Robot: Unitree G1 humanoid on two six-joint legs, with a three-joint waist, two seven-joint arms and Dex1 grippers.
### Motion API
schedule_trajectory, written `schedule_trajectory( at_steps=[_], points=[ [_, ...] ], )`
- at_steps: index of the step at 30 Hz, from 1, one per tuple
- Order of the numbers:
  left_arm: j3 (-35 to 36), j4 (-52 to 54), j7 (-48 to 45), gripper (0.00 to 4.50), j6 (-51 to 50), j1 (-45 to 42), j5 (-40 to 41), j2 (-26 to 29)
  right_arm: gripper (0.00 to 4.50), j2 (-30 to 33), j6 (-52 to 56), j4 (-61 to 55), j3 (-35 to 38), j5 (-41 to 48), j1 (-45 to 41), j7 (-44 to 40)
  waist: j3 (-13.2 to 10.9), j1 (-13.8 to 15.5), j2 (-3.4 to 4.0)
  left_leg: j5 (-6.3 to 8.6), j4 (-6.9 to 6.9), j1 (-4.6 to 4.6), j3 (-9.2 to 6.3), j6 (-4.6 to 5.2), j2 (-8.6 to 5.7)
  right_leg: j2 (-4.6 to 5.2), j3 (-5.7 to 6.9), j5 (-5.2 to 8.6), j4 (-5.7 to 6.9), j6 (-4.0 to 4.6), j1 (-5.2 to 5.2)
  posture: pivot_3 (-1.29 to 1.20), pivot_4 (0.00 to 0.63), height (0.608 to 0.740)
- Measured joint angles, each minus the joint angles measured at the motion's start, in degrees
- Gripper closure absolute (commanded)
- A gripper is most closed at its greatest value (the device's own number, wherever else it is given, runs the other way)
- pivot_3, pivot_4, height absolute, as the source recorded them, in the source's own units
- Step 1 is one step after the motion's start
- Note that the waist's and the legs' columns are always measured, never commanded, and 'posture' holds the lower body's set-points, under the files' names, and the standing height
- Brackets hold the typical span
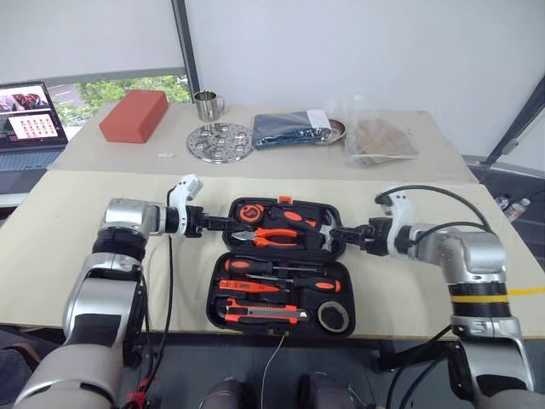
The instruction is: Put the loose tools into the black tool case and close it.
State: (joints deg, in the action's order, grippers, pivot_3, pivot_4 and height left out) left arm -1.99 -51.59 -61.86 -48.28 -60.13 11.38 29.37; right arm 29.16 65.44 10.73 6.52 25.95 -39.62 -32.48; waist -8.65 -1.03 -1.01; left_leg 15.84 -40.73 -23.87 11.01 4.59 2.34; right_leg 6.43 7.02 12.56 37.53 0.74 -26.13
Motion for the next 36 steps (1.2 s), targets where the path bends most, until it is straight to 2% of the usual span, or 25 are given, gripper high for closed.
schedule_trajectory(
  at_steps=[3, 5, 9, 10, 16, 22, 26, 29, 31, 36],
  points=[
    [0.05, -0.35, -0.24, 2.30, -0.41, 0.07, 0.23, -1.01, 2.79, -0.26, -0.04, -0.30, -0.15, -0.05, -0.27, 0.43, 0.00, -0.01, 0.00, 0.00, -0.09, 0.00, 0.00, 0.00, 0.01, 0.02, -0.08, 0.02, 0.03, -0.04, 0.03, 0.00, 0.150, 0.736],
    [0.36, -0.29, -0.03, 2.76, -0.63, 0.10, 0.16, -0.79, 3.21, -0.27, -0.04, -1.15, -0.41, -0.08, 0.02, 0.49, 0.00, -0.10, 0.00, 0.00, -0.15, 0.05, 0.02, -0.01, -0.01, 0.08, -0.15, 0.03, 0.00, -0.05, 0.03, 0.00, 0.150, 0.736],
    [1.20, 2.06, -0.27, 4.10, -0.66, 1.36, 0.27, -0.07, 4.50, -0.17, -0.23, -3.07, -0.50, -0.57, 0.65, 1.12, 0.02, -0.05, 0.02, -0.01, -0.20, 0.22, 0.02, -0.04, 0.00, 0.12, -0.23, 0.02, 0.04, -0.04, 0.10, 0.00, 0.150, 0.736],
    [1.59, 2.57, -0.27, 4.40, -0.68, 1.67, 0.35, 0.09, 4.50, -0.17, -0.42, -3.56, -0.53, -0.75, 0.93, 1.31, 0.03, 0.01, 0.04, -0.01, -0.20, 0.27, 0.03, -0.04, 0.00, 0.14, -0.26, 0.02, 0.07, -0.04, 0.13, 0.00, 0.150, 0.736],
    [4.60, 7.07, 0.91, 4.46, 2.14, 5.50, 1.91, -0.63, 4.50, -0.13, -5.13, -6.20, -2.84, -3.19, 2.13, 1.29, 0.05, -0.09, 0.06, -0.03, -0.20, 0.36, 0.08, -0.08, 0.01, 0.14, -0.38, 0.01, 0.13, -0.01, 0.13, 0.00, 0.150, 0.736],
    [7.32, 9.34, 9.97, 4.46, 24.16, 7.40, -0.12, -4.61, 4.50, -2.29, -19.56, -4.76, -2.83, -9.12, -0.03, 5.67, -0.05, 0.30, 0.03, -0.24, -0.19, 0.04, 0.14, -0.07, -0.03, 0.21, -0.38, -0.26, 0.12, 0.15, -0.15, 0.00, 0.150, 0.736],
    [7.76, 9.65, 10.44, 4.46, 34.67, 7.58, -0.30, -5.22, 4.50, -2.27, -28.77, -4.77, -2.46, -11.90, -0.02, 6.57, -0.07, 0.11, 0.06, -0.25, -0.01, 0.04, 0.16, -0.07, -0.02, 0.09, -0.33, -0.25, 0.07, 0.14, -0.17, 0.00, 0.150, 0.736],
    [6.27, 12.76, 9.21, 4.46, 41.45, 10.92, -1.28, -5.00, 4.50, -1.52, -36.01, -6.47, -3.03, -14.43, 4.14, 6.23, -0.06, 0.03, 0.06, -0.25, 0.21, 0.04, 0.16, -0.06, -0.01, 0.03, -0.18, -0.21, 0.01, 0.08, -0.14, 0.00, 0.150, 0.736],
    [5.91, 17.10, 8.76, 4.46, 45.06, 14.52, -1.35, -4.77, 4.50, -0.98, -43.48, -9.13, -3.66, -16.89, 9.84, 6.35, -0.04, 0.02, 0.10, -0.25, 0.57, 0.07, 0.15, -0.07, -0.07, 0.02, -0.14, -0.16, -0.32, 0.01, -0.10, 0.00, 0.150, 0.736],
    [6.23, 27.35, 9.09, 4.46, 46.33, 22.34, -0.08, -3.81, 4.50, 0.74, -59.70, -14.09, -4.53, -22.56, 20.40, 6.70, -0.01, -0.05, 0.12, -0.25, 0.83, 0.37, 0.12, -0.07, -0.17, 0.07, -0.16, -0.06, -0.46, -0.15, 0.16, 0.00, 0.150, 0.736]
  ],
)
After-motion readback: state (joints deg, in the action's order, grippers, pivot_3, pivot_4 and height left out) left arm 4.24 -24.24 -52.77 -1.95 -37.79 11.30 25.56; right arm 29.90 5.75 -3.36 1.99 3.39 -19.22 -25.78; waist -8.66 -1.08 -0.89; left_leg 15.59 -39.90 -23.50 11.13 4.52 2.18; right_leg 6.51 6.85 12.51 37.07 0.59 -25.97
